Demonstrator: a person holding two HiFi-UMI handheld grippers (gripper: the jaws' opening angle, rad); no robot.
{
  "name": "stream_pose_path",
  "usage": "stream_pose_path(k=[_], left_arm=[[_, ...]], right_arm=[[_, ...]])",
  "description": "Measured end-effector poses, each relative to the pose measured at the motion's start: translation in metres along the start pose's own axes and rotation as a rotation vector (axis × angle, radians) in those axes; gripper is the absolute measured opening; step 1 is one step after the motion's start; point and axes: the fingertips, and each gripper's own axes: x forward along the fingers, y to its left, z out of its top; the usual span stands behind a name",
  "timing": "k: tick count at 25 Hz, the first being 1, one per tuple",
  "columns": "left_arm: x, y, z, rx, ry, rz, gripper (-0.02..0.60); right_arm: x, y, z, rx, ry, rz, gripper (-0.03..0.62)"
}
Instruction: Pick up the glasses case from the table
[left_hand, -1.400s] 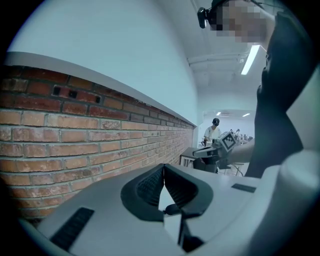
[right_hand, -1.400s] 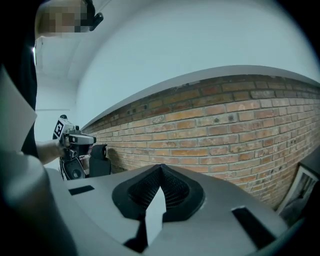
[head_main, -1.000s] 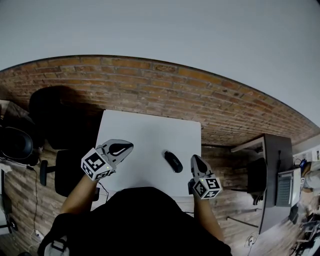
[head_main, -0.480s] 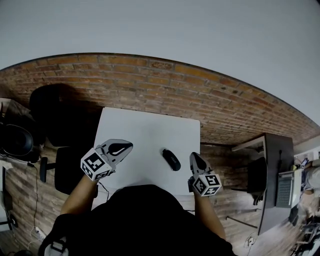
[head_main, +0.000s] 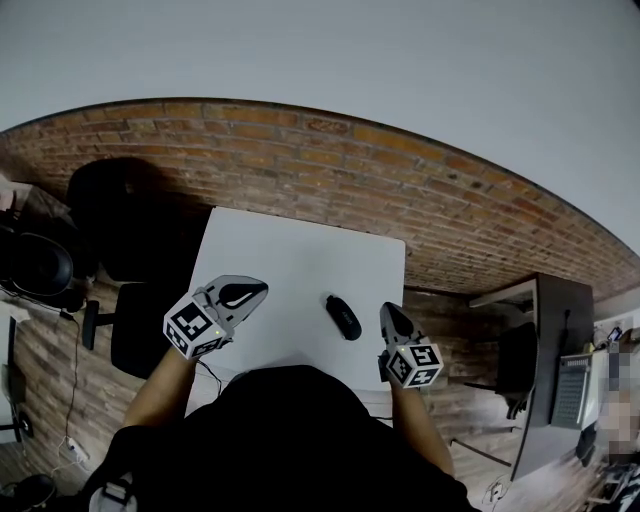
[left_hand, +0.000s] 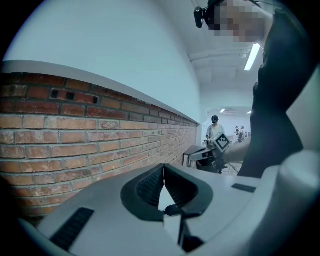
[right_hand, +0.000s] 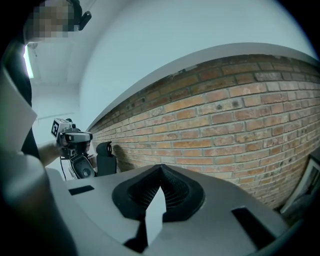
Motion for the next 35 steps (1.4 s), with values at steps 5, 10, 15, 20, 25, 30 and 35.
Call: stream_pose_path(k=[5, 10, 15, 20, 25, 30, 35], left_arm=[[0.0, -0.005, 0.0, 0.007, 0.013, 0.019, 0.012], [0.0, -0.008, -0.004, -0.001, 0.034, 0.029, 0.012], [-0.001, -0.01, -0.009, -0.009, 0.049, 0.043, 0.012], [-0.001, -0.01, -0.015, -0.017, 0.068, 0.055, 0.012], [-0.001, -0.011, -0.017, -0.022, 0.075, 0.066, 0.012], [0.001, -0.011, -0.018, -0.029, 0.081, 0.072, 0.012], [0.003, -0.009, -0.023, -0.041, 0.09, 0.075, 0.012]], right_arm=[[0.006, -0.003, -0.011, -0.012, 0.04, 0.017, 0.015], [0.015, -0.007, -0.027, -0.028, 0.119, 0.022, 0.015], [0.023, -0.005, -0.045, -0.039, 0.183, 0.053, 0.016], [0.03, -0.007, -0.062, -0.044, 0.23, 0.071, 0.017], [0.039, -0.013, -0.081, -0.071, 0.281, 0.083, 0.017], [0.047, -0.017, -0.098, -0.084, 0.337, 0.088, 0.049], [0.055, -0.018, -0.111, -0.085, 0.372, 0.091, 0.078]])
